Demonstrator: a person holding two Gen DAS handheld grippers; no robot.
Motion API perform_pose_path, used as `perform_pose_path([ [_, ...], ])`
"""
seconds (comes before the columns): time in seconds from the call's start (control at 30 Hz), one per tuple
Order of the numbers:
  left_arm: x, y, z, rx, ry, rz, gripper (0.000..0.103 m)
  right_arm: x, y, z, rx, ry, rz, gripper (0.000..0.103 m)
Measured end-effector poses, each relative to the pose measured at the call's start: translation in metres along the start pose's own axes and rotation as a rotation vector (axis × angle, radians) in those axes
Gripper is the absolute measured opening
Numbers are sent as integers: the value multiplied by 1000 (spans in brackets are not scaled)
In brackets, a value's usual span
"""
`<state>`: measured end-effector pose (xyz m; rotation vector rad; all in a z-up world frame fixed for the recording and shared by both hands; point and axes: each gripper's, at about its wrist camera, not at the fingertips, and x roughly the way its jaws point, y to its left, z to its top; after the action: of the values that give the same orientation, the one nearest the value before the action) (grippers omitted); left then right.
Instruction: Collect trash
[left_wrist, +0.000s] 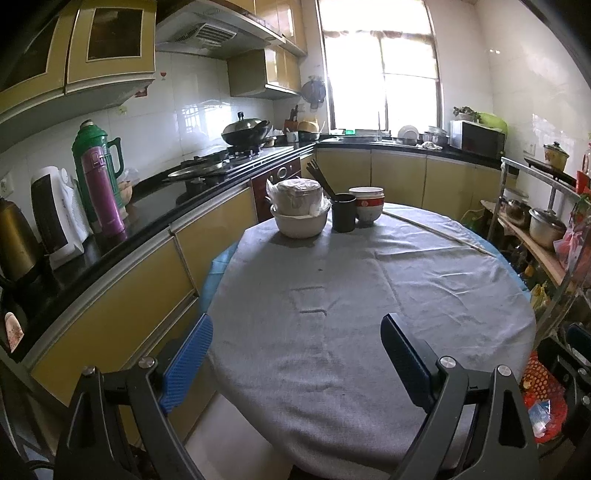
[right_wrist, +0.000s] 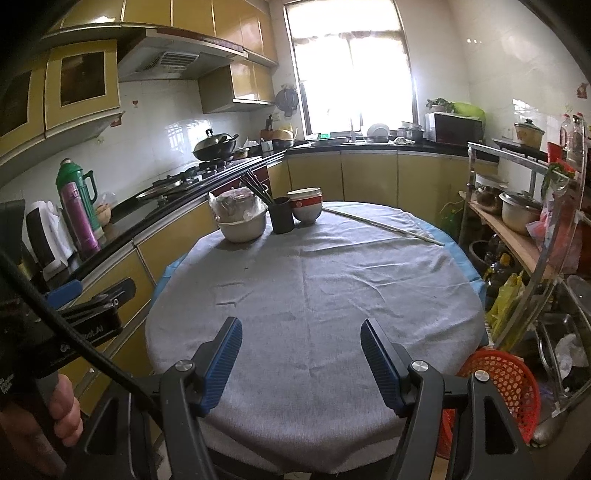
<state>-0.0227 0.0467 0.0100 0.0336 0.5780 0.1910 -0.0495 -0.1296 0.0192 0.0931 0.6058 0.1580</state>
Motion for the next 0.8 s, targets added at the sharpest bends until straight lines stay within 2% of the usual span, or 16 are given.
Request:
perform_pose_path([
  [0.8, 36, -21, 11, 43, 65, -1, 92, 37, -21, 13, 46, 28, -1, 70],
])
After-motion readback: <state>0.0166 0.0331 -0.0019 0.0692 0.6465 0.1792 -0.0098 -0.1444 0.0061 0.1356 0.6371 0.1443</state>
